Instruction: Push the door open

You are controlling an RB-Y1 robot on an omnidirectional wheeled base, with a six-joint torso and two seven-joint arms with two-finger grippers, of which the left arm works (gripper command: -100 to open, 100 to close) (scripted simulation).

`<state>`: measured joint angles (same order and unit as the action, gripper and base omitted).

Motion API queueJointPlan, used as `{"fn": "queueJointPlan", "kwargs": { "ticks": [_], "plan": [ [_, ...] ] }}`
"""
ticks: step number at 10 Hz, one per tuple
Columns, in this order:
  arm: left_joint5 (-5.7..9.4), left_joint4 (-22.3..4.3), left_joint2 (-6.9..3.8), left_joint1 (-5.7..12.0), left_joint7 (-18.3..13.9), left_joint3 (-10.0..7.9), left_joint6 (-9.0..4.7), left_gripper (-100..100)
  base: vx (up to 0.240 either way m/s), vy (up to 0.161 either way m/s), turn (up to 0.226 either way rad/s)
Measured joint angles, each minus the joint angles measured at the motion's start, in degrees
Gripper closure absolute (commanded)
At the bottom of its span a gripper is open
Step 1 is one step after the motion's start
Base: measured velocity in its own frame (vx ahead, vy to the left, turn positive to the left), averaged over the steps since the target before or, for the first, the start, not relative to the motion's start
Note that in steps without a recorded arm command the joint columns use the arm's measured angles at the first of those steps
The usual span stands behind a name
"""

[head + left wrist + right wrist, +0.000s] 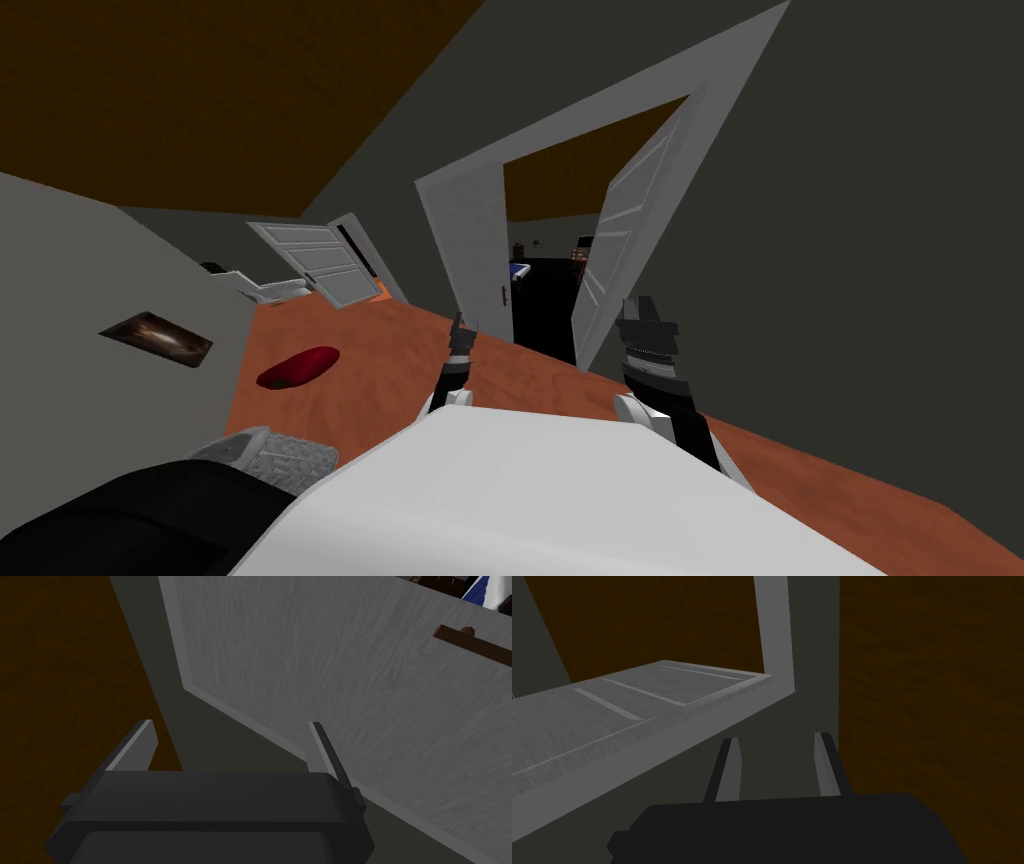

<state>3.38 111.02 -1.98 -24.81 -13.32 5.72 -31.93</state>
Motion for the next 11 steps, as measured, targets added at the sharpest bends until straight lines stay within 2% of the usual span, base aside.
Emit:
{"fn": "queueJointPlan", "kwargs": {
  "ticks": [7, 8, 10, 11],
  "plan": [
    [6.68, -11.0, -1.50, 4.94, -7.5, 1.91, -3.07, -100, 0.087, 0.078, -0.136],
    [7.62, -12.9, -1.47, 5.73, -8.5, 2.34, -3.67, -100, 0.085, 0.062, -0.143],
    [9.76, -15.1, -1.86, 6.72, -10.9, 2.99, -4.01, -100, 0.061, 0.078, -0.082],
    [10.23, -16.3, -1.92, 7.23, -11.6, 3.13, -4.51, -100, 0.042, 0.062, -0.070]
  ]
}}
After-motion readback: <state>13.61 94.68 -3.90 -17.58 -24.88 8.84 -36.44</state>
